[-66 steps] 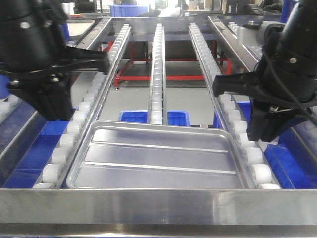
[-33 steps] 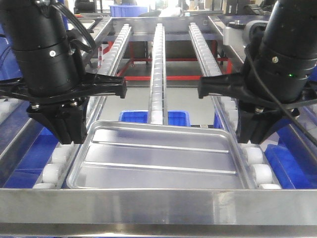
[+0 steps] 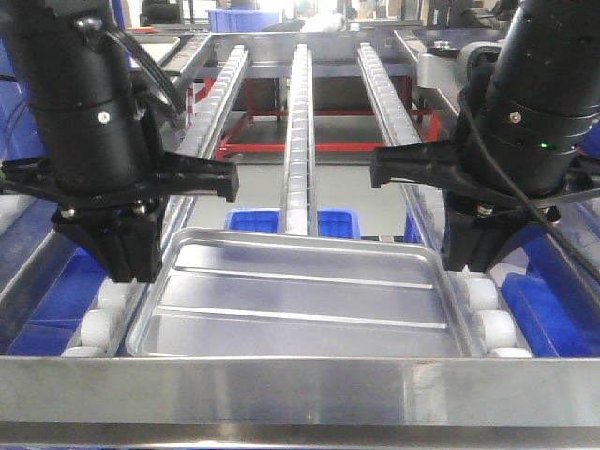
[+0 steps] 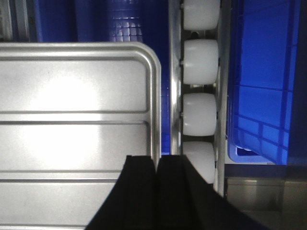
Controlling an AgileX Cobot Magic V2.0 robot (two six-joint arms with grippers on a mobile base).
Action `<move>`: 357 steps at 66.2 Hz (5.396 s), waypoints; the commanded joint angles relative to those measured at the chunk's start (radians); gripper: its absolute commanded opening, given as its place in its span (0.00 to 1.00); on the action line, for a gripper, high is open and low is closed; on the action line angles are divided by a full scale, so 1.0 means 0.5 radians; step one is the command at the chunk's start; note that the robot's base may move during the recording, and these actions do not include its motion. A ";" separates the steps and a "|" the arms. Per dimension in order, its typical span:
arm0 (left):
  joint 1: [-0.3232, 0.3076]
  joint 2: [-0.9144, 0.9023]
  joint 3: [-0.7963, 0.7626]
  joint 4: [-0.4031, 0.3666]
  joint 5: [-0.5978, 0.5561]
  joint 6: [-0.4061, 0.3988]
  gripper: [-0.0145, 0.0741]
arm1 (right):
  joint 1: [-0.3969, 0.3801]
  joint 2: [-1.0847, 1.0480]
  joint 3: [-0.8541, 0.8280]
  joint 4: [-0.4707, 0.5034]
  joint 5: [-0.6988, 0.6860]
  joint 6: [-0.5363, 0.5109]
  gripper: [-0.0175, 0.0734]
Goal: Grab silver tray and stack on right shelf
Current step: 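Close left and right grippers on the tray's opposite side rims, then lift the silver tray with both grippers off the roller shelf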
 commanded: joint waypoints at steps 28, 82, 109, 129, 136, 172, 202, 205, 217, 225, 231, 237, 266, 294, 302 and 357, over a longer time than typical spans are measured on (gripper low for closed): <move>-0.017 -0.057 -0.115 -0.052 -0.061 -0.004 0.48 | 0.001 -0.062 -0.068 -0.024 -0.139 -0.021 0.28; -0.017 0.056 -0.136 0.017 -0.091 -0.004 0.42 | 0.001 0.062 -0.066 0.046 -0.175 -0.018 0.59; -0.017 0.056 -0.136 0.017 -0.087 -0.004 0.42 | 0.001 0.064 -0.066 0.046 -0.175 -0.018 0.65; -0.017 0.112 -0.136 0.026 -0.014 -0.004 0.42 | 0.001 0.103 -0.066 0.046 -0.170 -0.018 0.65; -0.017 0.116 -0.136 0.026 -0.009 -0.004 0.42 | 0.001 0.103 -0.066 0.046 -0.178 -0.018 0.65; -0.017 0.116 -0.140 0.000 -0.006 -0.004 0.42 | 0.001 0.128 -0.066 0.046 -0.200 -0.018 0.62; -0.017 0.116 -0.140 0.000 -0.006 -0.004 0.24 | 0.001 0.128 -0.066 0.046 -0.248 -0.018 0.62; -0.017 0.116 -0.140 0.000 -0.006 -0.004 0.23 | 0.001 0.128 -0.066 0.046 -0.251 -0.018 0.62; -0.017 0.116 -0.140 -0.014 -0.006 -0.004 0.22 | 0.001 0.128 -0.066 0.046 -0.251 -0.018 0.62; -0.017 0.116 -0.140 -0.014 -0.006 -0.004 0.22 | 0.001 0.128 -0.066 0.046 -0.247 -0.018 0.62; -0.017 0.116 -0.140 -0.014 -0.006 -0.004 0.22 | 0.001 0.128 -0.066 0.046 -0.236 -0.018 0.62; -0.017 0.116 -0.140 -0.014 -0.006 -0.004 0.22 | 0.001 0.128 -0.064 0.046 -0.234 -0.018 0.62; -0.017 0.116 -0.140 -0.039 -0.006 -0.004 0.22 | 0.001 0.132 -0.064 0.046 -0.220 -0.018 0.62; -0.017 0.116 -0.140 -0.051 -0.006 -0.004 0.17 | 0.001 0.132 -0.064 0.046 -0.201 -0.020 0.40; -0.017 0.116 -0.140 -0.065 -0.006 -0.004 0.10 | 0.001 0.132 -0.064 0.046 -0.194 -0.020 0.36; -0.014 0.065 -0.286 -0.060 0.154 -0.004 0.05 | 0.001 0.067 -0.187 0.048 0.130 -0.020 0.27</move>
